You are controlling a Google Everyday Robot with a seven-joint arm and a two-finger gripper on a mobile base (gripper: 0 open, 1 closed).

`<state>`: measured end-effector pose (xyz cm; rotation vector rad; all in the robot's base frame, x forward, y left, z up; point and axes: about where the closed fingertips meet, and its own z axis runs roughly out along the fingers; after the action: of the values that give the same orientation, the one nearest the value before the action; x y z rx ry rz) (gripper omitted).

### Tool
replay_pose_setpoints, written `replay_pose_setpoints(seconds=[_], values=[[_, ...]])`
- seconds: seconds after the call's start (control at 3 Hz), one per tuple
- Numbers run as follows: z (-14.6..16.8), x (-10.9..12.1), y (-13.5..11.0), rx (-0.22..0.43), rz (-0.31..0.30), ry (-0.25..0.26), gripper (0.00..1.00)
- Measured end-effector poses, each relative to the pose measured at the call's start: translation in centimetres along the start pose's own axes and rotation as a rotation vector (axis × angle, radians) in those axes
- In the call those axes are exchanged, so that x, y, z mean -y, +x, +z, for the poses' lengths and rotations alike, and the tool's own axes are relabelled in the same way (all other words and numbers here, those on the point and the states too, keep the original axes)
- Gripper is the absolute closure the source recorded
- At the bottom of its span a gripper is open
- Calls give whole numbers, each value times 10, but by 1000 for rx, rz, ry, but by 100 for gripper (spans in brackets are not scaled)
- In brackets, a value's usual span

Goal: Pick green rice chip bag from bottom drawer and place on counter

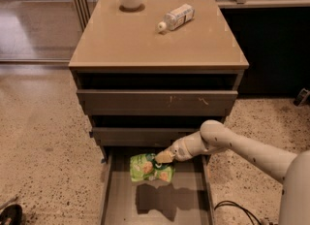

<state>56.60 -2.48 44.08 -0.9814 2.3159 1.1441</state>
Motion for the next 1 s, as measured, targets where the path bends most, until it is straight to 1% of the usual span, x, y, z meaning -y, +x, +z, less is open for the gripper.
replay_pose_setpoints(seconds=[0.33,0.67,1.0], values=[[-42,-41,-40,27,-38,-10,100],[-42,-41,-40,27,-38,-10,100],[-45,-53,-50,29,-27,-31,100]])
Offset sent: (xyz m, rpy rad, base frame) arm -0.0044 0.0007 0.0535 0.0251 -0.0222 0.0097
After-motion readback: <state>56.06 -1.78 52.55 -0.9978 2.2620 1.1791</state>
